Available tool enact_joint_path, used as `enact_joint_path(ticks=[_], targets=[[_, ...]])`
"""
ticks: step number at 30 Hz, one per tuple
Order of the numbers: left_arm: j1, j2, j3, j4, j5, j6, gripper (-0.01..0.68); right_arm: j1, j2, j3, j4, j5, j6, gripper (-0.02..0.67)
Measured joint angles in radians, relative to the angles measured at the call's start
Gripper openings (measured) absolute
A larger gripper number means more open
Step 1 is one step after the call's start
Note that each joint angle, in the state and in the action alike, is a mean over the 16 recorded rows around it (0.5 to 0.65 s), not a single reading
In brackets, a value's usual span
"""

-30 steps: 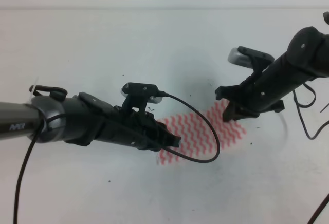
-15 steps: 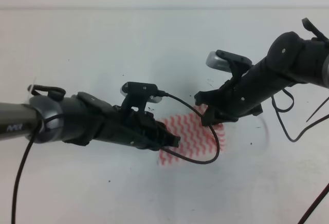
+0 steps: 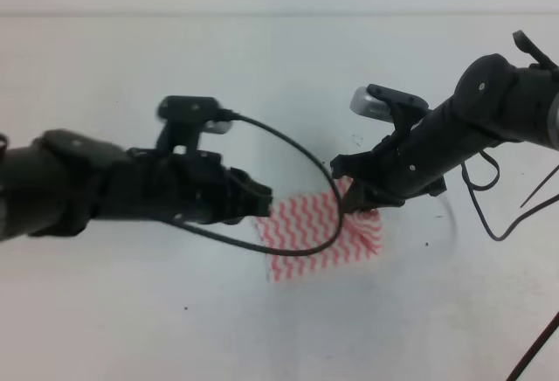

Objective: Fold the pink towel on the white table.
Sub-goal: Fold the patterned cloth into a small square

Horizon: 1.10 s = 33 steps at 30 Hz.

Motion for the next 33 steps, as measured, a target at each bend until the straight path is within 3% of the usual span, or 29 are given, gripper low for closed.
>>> enact_joint_path(ticks=[13,33], targets=[[0.026,0.105,0.096,-0.345,0.106,0.320,0.000,0.000,-0.002,0.000,0.001,0.000,0.001,-0.016],[0.026,0.210,0.093,-0.368,0.127,0.352,-0.001,0.013,-0.001,0.000,0.041,-0.005,-0.012,-0.016]])
